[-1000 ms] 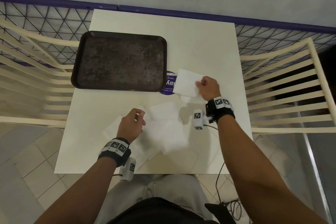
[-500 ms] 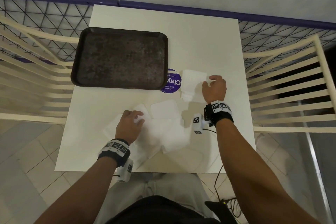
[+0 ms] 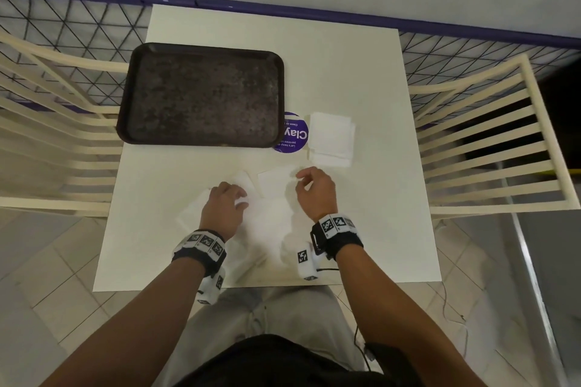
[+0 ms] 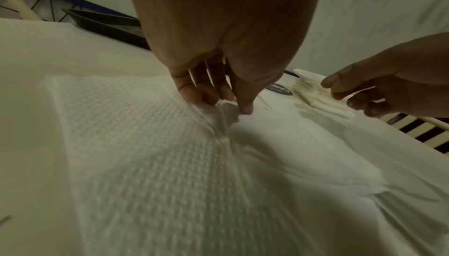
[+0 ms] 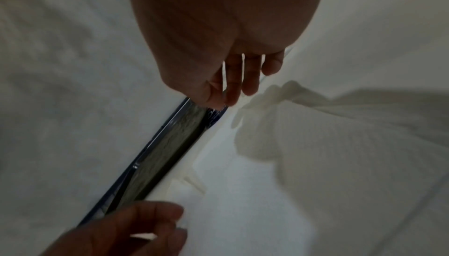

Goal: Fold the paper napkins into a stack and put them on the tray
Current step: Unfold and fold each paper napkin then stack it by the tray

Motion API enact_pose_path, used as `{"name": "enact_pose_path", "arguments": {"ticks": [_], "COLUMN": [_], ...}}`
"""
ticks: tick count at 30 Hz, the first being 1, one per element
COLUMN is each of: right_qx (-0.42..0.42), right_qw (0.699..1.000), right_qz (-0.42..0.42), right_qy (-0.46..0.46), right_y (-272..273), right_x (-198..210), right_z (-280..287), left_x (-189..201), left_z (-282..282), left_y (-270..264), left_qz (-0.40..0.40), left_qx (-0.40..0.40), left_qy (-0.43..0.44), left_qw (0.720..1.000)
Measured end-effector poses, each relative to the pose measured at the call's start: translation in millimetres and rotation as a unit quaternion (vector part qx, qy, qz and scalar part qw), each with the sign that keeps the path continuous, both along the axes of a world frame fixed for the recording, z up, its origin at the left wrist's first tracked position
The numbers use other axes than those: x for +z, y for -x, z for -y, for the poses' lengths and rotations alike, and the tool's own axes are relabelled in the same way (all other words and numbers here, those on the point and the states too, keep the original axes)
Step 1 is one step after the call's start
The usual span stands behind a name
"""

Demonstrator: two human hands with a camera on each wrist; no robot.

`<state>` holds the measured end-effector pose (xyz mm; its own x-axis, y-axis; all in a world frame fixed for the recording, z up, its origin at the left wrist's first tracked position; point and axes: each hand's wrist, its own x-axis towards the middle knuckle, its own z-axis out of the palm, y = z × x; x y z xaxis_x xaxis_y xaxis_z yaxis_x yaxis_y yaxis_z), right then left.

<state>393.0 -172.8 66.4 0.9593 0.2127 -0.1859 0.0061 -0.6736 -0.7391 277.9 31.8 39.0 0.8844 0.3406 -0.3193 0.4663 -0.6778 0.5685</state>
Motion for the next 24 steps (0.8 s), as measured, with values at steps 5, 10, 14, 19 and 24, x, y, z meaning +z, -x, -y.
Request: {"name": "enact_pose_path", "arguments": {"ticks": [5, 10, 14, 19, 24], "right_qx": [0.177, 0.214, 0.199, 0.159, 0.081], "right_qw": [0.972, 0.952, 0.96, 0.977, 0.996], "right_qz": [-0.037, -0.002, 0.008, 0.031, -0.022], "right_qy": [0.151, 0.221, 0.197, 0.138, 0.006], "right_y": [14, 19, 20, 19, 16], "right_x": [-12, -10, -7, 1, 9], "right_z": [-3, -6, -6, -2, 4], "left_x": [-1, 3, 11, 20, 31], "left_z": [-4, -5, -3, -3, 0], "left_y": [1, 5, 8, 12, 18], "left_qz": [-0.003, 0.035, 0.071, 0.098, 0.041], "left_qx": [-0.024, -0.02, 0.008, 0.138, 0.176], "left_qy": [0.009, 0.015, 0.032, 0.076, 0.076], "left_qw": [1.0, 0.999, 0.997, 0.983, 0.981]}}
